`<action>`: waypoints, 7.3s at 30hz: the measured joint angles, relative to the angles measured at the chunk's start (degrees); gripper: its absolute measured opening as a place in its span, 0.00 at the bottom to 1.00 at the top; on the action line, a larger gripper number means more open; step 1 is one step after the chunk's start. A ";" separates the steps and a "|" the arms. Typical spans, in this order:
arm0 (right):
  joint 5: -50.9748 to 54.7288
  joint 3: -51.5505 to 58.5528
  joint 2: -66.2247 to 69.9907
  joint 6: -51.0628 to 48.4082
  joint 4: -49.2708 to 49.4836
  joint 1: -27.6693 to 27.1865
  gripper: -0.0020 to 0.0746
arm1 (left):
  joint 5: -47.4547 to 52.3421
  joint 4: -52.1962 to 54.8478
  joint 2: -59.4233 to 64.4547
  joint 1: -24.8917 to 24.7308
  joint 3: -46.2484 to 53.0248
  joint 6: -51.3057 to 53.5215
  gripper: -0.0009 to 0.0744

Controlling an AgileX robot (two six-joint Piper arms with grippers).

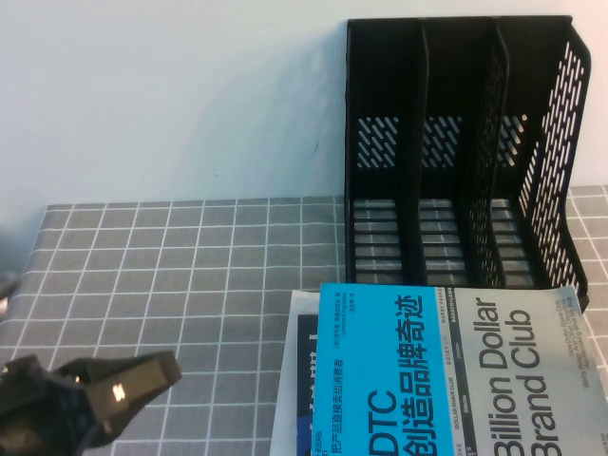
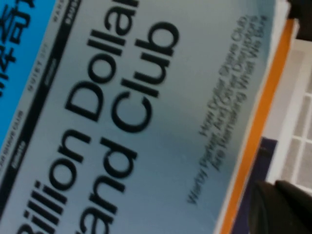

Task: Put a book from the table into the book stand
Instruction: Push book with right arm, then pick up the book with your left arm, then place the book on the book shelf

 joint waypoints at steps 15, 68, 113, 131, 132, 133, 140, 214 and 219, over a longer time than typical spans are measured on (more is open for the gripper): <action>0.82 -0.09 10.38 -16.36 24.05 4.06 0.02 | 0.62 -15.05 6.77 0.00 0.00 8.51 0.02; -4.28 -0.22 12.20 -17.53 23.63 11.22 0.02 | 29.30 -10.94 52.86 4.46 -13.60 21.64 0.80; 14.49 -14.82 -16.75 11.54 -18.80 11.22 0.02 | 19.58 17.75 44.77 -1.40 -72.09 -24.15 0.26; 16.37 -14.82 -16.86 11.87 -18.92 11.22 0.02 | 18.71 60.74 55.22 -20.25 -88.83 -51.80 0.26; 16.37 -14.82 -16.86 11.89 -18.92 11.22 0.02 | 18.98 60.74 55.51 -20.25 -88.83 -51.80 0.26; 16.37 -14.82 -16.86 11.89 -18.92 11.22 0.02 | 19.08 60.51 55.81 -20.25 -88.91 -51.80 0.26; 16.37 -14.82 -16.86 11.89 -18.92 11.22 0.02 | 22.29 49.69 57.37 -20.25 -88.91 -45.77 0.26; 13.73 -10.67 -16.86 10.13 -14.28 11.22 0.02 | 1.72 74.85 67.68 -31.74 -89.07 -75.40 0.51; 13.48 -8.60 -16.86 7.01 -10.94 11.22 0.02 | 0.00 74.85 67.68 -31.66 -89.52 -74.12 0.56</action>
